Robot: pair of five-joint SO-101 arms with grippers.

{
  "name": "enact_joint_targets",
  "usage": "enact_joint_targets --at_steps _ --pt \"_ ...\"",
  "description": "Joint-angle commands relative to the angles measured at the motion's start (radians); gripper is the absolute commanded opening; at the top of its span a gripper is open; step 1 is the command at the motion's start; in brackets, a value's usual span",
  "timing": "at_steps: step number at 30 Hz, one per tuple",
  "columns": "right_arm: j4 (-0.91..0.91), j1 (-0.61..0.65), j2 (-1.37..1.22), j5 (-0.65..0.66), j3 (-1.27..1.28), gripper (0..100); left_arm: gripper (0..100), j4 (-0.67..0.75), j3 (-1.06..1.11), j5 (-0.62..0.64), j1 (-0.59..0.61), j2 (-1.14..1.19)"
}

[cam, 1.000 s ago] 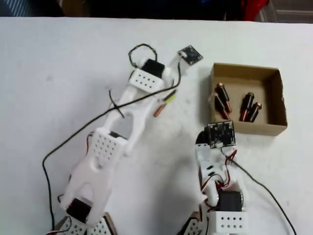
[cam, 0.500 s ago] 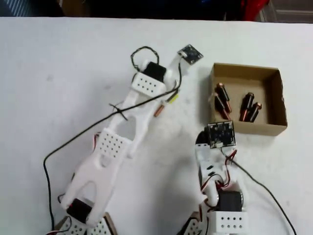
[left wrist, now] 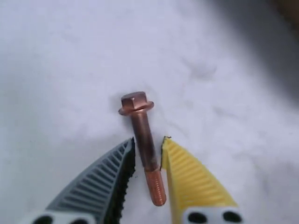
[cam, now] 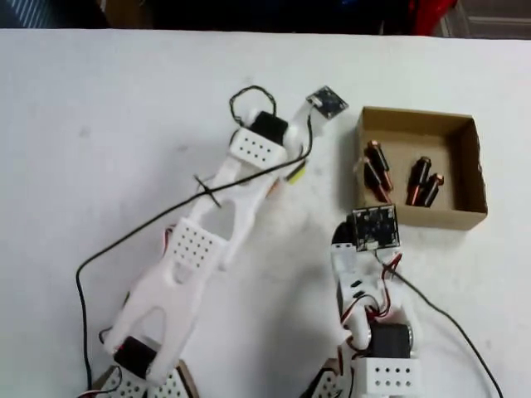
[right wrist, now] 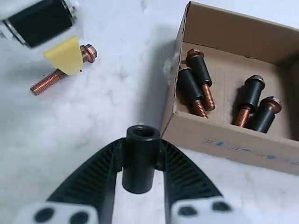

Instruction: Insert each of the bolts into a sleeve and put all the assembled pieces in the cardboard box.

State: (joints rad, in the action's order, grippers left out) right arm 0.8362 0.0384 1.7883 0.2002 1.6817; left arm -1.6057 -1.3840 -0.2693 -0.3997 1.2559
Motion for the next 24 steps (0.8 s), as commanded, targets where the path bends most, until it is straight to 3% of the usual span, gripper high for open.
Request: enact_joint_targets --at_steps 1,21,24 --pt "-0.019 -0.004 0.010 0.005 0.008 1.7 13 -0.002 -0.017 0.008 -0.007 -0.012" --pt "-0.019 -0.002 0.010 0.005 0.008 1.7 12 0.083 -0.006 0.011 -0.010 0.024" --pt "-0.019 -0.002 0.010 0.005 0.008 1.7 5 0.083 -0.006 0.006 -0.012 0.024"
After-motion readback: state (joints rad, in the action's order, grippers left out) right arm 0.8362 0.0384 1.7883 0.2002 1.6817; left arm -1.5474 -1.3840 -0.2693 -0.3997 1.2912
